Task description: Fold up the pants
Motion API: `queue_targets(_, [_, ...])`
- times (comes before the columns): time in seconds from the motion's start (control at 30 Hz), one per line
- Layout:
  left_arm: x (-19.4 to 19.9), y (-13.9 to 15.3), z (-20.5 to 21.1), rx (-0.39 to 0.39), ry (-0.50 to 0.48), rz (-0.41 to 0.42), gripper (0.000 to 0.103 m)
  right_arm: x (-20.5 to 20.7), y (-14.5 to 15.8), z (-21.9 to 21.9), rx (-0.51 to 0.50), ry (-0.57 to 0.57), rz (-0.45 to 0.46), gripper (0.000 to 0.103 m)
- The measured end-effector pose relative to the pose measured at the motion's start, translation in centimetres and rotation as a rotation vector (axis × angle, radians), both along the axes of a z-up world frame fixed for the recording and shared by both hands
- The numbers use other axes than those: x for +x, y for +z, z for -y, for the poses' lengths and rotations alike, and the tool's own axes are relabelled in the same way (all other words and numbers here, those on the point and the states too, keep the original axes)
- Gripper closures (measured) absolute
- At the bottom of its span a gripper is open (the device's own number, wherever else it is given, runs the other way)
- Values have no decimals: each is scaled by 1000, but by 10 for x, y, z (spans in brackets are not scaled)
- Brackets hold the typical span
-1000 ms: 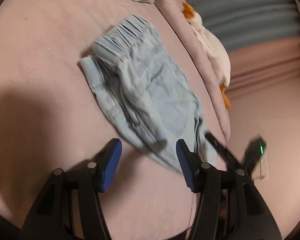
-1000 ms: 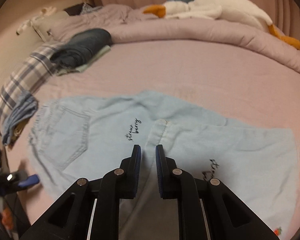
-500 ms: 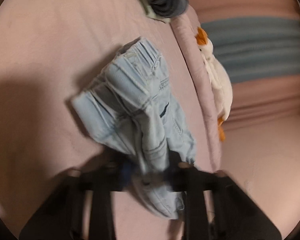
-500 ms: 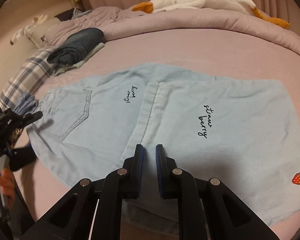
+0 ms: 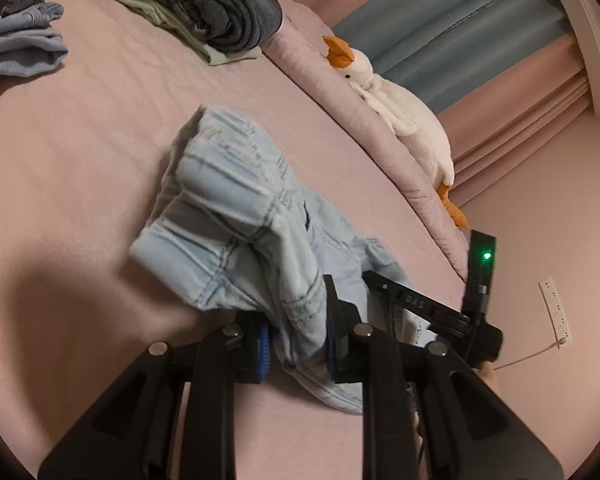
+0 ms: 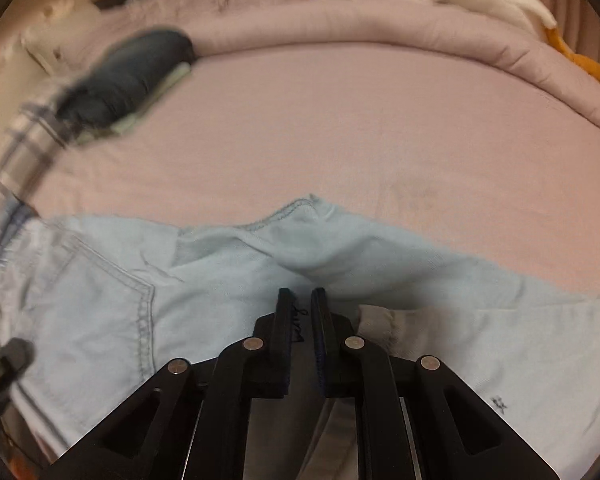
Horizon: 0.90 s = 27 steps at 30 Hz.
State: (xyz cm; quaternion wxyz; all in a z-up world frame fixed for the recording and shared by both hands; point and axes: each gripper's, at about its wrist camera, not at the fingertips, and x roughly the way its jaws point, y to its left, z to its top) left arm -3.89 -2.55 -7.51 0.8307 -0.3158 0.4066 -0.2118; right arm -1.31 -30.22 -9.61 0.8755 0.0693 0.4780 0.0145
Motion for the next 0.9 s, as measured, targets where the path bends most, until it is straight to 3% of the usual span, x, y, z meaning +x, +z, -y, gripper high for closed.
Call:
queue_targets(0.13, [1,2,-1,2,-15,11,83,-20,5,-19,-70,51,-58,90])
queue_targets(0.37, [-4,25,15,73,-63,87,83,-105,6,-29,-12,65,-49,90])
queue_targets(0.47, [-7,39,26,111,-93,134,83,-131,10,-31,55,116,-45,90])
queue_targets(0.53, [-7,48,31,126,-107,159,83,-143,21,-23,160,146,4,90])
queue_targets(0.67, [-8,66,45,139,-135,206,83,-150,48,10,95,-3,159,90])
queue_targets(0.7, [-9,70,50,146,-144,219,83,-146,43,18,87,-36,150,90])
queue_targets(0.77, [-11,78,62,158,-170,242,83,-127,8,30,143,-59,33,90])
queue_targets(0.8, [-12,81,68,171,-182,256,83,-124,-4,28,140,-56,20,89])
queue_targets(0.83, [-14,85,77,192,-198,276,83,-127,-1,21,94,-28,82,83])
queue_targets(0.9, [-15,88,89,206,-230,288,83,-127,1,13,53,13,88,69])
